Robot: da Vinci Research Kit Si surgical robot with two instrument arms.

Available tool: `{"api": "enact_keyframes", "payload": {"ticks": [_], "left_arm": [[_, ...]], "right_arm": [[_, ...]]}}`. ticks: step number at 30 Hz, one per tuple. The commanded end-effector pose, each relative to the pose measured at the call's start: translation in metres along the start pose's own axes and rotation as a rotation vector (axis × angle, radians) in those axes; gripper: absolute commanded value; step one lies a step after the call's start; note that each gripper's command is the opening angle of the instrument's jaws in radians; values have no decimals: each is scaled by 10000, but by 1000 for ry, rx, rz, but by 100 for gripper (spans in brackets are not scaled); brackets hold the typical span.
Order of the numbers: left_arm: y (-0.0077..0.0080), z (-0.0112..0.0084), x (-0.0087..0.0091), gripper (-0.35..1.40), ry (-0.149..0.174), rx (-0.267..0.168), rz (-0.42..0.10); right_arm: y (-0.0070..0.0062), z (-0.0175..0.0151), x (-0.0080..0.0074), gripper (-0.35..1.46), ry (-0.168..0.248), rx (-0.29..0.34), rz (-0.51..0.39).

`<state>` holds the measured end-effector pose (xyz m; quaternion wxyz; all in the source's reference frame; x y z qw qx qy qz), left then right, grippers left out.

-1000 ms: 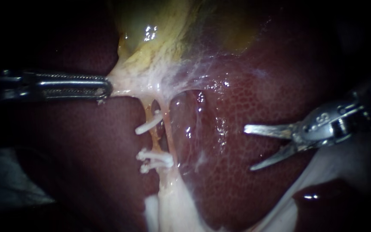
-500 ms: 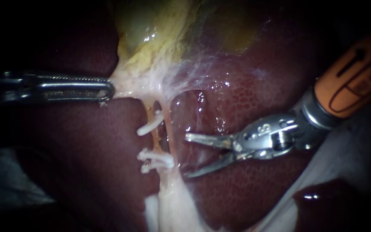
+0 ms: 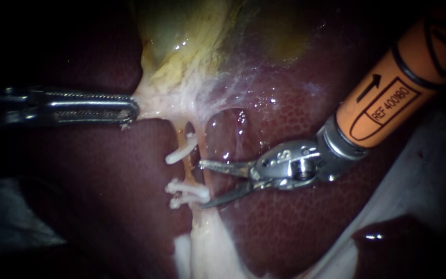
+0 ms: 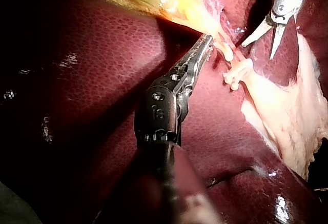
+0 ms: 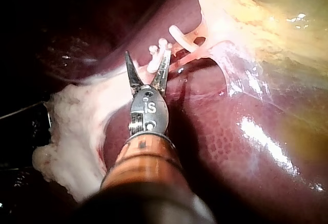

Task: Go to the cutting position left tube

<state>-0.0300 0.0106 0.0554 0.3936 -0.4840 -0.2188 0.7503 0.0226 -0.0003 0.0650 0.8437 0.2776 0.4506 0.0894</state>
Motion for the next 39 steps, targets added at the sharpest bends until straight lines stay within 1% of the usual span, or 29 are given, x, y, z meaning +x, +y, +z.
{"api": "enact_keyframes", "payload": {"ticks": [1, 8, 11, 14, 20, 33, 36, 39], "left_arm": [[1, 0, 0, -35, 0, 1, 0], [5, 1, 1, -35, -1, -1, 5], [5, 1, 1, -35, 0, 0, 5], [5, 1, 1, -35, 0, 0, 5], [6, 1, 1, -35, -1, -3, 5], [10, 2, 2, -35, -1, -5, 4], [11, 2, 2, -35, -1, -4, 4], [11, 3, 3, -35, -1, -4, 4]], "right_arm": [[2, 2, -2, 143, -1, -1, -1], [15, 15, -15, 143, -4, -6, 10], [18, 21, -19, 143, -2, -2, 17], [21, 25, -23, 143, -9, 4, 16], [23, 28, -25, 142, -39, 6, 22], [28, 50, -28, 142, -54, 4, 25], [29, 52, -26, 142, -28, 28, 29], [30, 55, -24, 142, 16, 66, 45]]}}
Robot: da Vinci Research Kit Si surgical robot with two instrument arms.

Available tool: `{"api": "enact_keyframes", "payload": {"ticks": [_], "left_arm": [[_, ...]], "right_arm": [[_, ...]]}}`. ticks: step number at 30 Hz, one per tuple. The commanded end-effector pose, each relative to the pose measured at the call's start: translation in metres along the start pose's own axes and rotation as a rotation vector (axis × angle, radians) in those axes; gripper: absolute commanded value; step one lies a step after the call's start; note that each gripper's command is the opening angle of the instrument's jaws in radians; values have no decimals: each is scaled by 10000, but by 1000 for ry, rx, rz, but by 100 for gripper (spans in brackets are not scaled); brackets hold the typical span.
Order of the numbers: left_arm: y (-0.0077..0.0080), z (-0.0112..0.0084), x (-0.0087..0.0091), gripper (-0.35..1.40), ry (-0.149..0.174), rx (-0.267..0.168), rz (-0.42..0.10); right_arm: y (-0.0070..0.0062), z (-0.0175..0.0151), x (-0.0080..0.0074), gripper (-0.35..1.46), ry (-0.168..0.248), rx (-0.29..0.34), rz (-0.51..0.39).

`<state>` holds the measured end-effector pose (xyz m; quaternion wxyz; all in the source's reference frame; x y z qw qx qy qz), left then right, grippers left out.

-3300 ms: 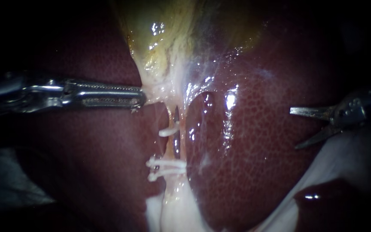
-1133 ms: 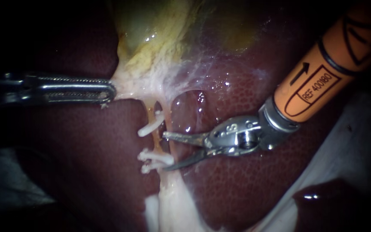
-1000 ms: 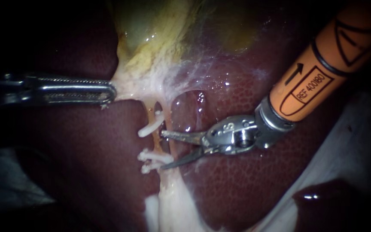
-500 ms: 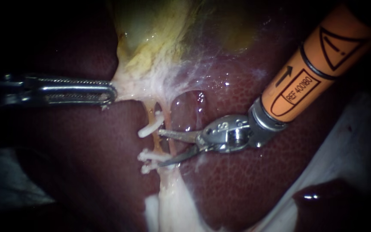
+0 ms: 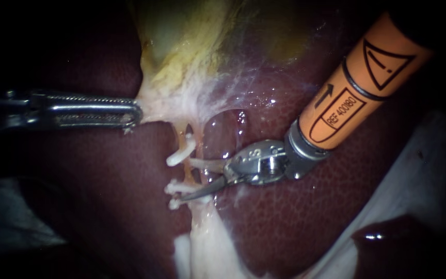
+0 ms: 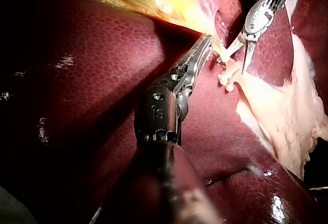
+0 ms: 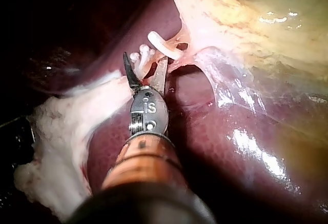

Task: Go to the cutting position left tube

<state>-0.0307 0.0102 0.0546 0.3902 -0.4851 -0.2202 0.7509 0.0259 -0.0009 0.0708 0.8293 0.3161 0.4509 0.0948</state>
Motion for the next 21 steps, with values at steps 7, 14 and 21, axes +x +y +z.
{"api": "enact_keyframes", "payload": {"ticks": [7, 14, 21], "left_arm": [[0, 2, 0, -35, 0, 0, -1], [1, 4, 1, -35, 0, 1, -1], [1, 6, 1, -35, 0, -1, -1]], "right_arm": [[0, 11, 12, 142, 95, 96, 29], [-4, 24, 24, 140, 142, 151, 44], [3, 42, 34, 140, 198, 122, 84]]}}
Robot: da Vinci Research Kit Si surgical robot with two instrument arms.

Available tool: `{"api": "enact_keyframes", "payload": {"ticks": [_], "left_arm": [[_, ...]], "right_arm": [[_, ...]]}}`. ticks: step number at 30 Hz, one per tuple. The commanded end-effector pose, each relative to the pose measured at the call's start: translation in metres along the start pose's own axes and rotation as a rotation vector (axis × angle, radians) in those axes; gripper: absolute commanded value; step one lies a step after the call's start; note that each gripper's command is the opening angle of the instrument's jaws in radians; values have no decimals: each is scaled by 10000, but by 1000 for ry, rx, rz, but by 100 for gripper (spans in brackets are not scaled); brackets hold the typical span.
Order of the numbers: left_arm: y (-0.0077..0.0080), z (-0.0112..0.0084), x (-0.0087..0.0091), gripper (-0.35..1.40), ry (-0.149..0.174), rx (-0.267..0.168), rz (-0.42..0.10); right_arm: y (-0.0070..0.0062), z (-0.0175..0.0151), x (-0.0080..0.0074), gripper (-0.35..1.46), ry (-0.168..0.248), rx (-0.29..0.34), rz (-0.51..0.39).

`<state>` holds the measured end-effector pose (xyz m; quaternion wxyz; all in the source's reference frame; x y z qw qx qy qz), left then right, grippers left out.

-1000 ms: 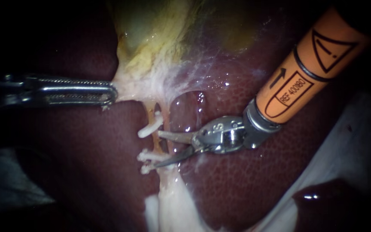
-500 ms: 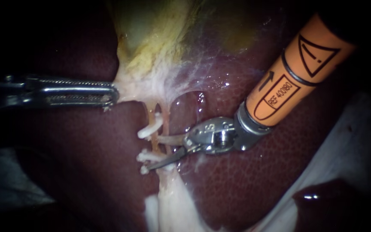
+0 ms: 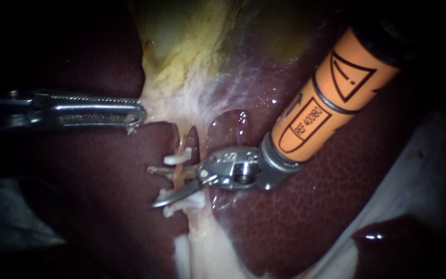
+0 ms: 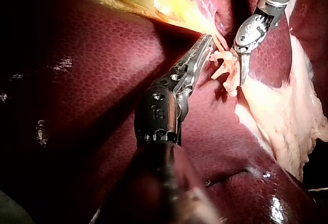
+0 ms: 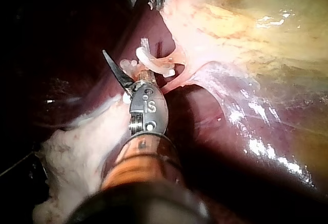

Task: Go to the cutting position left tube

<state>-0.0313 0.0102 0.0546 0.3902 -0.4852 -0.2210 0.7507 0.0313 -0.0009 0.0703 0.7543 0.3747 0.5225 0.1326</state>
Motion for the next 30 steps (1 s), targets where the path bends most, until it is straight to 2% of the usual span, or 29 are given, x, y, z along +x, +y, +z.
{"api": "enact_keyframes", "payload": {"ticks": [1, 8, 14, 24, 30], "left_arm": [[0, 0, 0, -35, 0, 0, 0], [0, 1, 0, -35, 0, 1, -1], [1, 2, 0, -35, 0, 1, 0], [0, -1, -1, -35, 0, -1, 0], [0, -1, -1, -35, 0, -1, 0]], "right_arm": [[1, 1, 1, 140, 7, -10, -1], [4, 7, 5, 138, 38, -23, 37], [1, 8, 8, 140, 58, -16, 61], [-21, 6, 22, 140, 104, 63, 88], [-31, 10, 27, 140, 114, 102, 90]]}}
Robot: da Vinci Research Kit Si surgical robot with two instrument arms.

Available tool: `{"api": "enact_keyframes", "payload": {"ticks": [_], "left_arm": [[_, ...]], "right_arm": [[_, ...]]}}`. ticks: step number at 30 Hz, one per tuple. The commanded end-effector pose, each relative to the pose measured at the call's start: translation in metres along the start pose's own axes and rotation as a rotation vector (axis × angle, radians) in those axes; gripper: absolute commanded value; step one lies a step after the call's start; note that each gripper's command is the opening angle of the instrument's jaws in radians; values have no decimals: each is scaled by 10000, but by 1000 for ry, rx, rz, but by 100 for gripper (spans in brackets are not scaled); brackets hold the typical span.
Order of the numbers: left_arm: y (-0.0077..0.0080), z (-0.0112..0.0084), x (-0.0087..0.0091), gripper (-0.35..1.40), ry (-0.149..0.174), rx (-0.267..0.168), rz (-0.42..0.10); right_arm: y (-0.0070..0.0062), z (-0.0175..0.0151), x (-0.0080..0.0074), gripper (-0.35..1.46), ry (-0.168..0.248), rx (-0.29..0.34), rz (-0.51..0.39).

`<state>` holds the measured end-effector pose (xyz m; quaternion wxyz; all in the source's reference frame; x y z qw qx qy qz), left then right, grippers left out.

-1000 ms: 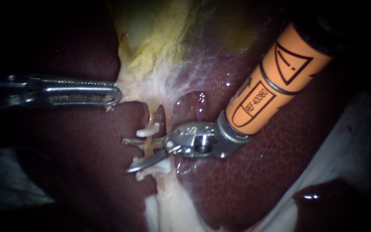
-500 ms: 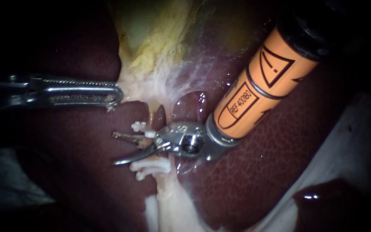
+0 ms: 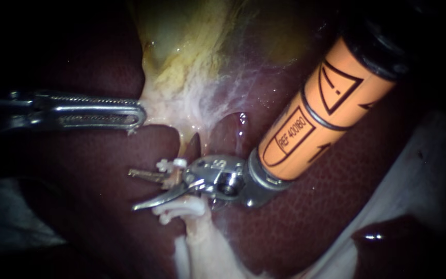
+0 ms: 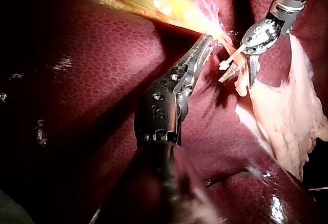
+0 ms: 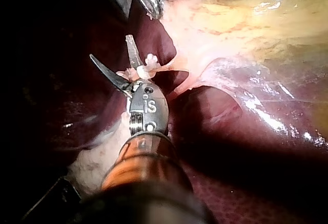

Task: Go to the cutting position left tube

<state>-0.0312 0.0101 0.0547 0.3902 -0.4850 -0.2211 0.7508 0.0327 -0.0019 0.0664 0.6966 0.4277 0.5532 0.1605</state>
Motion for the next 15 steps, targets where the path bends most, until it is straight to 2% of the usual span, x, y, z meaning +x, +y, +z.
{"api": "enact_keyframes", "payload": {"ticks": [1, 15], "left_arm": [[0, 0, 0, -35, 0, -1, 0], [0, 0, 0, -35, 0, -1, 0]], "right_arm": [[-1, 0, 0, 140, 0, 0, -1], [2, -1, -1, 140, 0, -1, -1]]}}
